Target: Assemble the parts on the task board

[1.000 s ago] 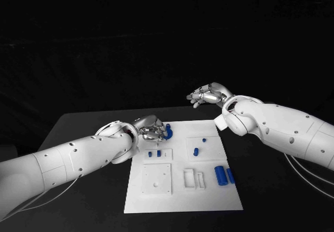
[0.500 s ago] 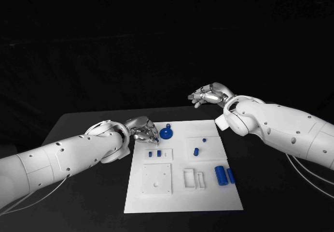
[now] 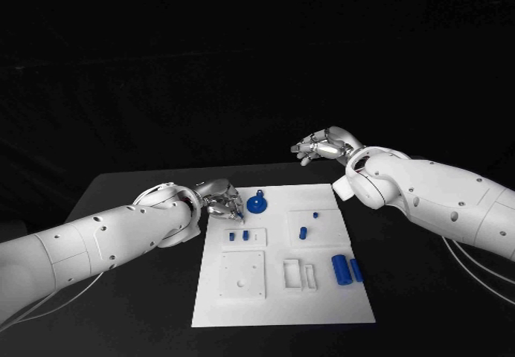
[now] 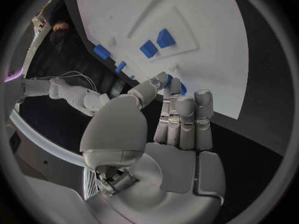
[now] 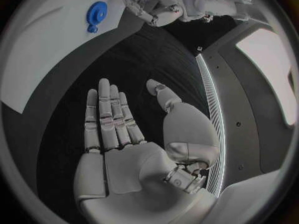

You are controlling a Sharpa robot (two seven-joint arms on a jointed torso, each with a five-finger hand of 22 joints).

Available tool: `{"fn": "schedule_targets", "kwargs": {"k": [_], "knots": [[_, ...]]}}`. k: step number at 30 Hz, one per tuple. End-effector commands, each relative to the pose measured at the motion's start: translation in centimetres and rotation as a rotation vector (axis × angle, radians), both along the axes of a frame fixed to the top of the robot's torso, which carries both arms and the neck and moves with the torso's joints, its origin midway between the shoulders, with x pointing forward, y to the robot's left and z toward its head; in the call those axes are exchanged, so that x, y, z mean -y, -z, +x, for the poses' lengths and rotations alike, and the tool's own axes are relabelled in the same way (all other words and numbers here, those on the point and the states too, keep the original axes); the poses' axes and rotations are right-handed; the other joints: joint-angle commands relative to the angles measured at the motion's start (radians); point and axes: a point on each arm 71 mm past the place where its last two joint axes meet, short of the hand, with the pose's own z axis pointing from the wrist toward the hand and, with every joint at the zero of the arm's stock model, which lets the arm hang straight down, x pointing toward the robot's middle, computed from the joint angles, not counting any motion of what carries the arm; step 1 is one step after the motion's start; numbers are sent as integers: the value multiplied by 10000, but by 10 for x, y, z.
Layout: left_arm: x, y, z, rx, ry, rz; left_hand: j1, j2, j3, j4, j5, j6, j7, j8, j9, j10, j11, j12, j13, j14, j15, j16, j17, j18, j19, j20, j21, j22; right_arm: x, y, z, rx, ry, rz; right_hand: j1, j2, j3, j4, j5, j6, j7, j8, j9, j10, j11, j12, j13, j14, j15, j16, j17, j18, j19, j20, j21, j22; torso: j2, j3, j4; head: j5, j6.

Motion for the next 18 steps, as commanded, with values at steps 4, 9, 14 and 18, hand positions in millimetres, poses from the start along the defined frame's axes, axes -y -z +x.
{"fn": "schedule_targets", "kwargs": {"k": [4,9,14,18], "knots": [[6,1,0,2,282,141,5,105,39,-3,31,89,-5,39,15,58,8,-29,11,67,18,69,10,508,19,-311,55,18,-2,0,0,4,-134,30,-35,-11,-32,23,69,-68,-1,26,-12,22,67,55,-18,0,82,-30,-15,61,-13,47,-54,13,-2,11,-4,0,-13],[6,3,1,-104,292,281,6,109,41,-1,32,88,-4,37,14,60,8,-36,9,67,17,70,11,507,21,-311,56,20,-2,0,0,3,-120,26,-35,-10,-33,23,69,-68,-1,26,-13,23,67,57,-21,0,82,-31,-15,61,-13,48,-54,13,-1,12,-6,-1,-12],[4,5,1,-353,312,427,6,113,43,1,30,84,-2,31,11,60,9,-47,6,64,19,69,12,506,21,-312,58,22,-2,0,0,1,-121,26,-34,-11,-33,23,69,-68,-1,27,-14,23,67,59,-25,0,82,-32,-15,61,-14,48,-54,14,-5,12,0,-7,-28],[4,6,0,-427,328,465,-2,115,41,5,30,83,0,29,10,61,10,-54,4,60,20,67,11,504,19,-311,58,23,-2,0,0,2,-123,27,-34,-10,-34,24,70,-68,-1,28,-15,23,67,60,-28,1,82,-32,-15,61,-14,48,-54,14,-4,8,-2,-6,-27]]}}
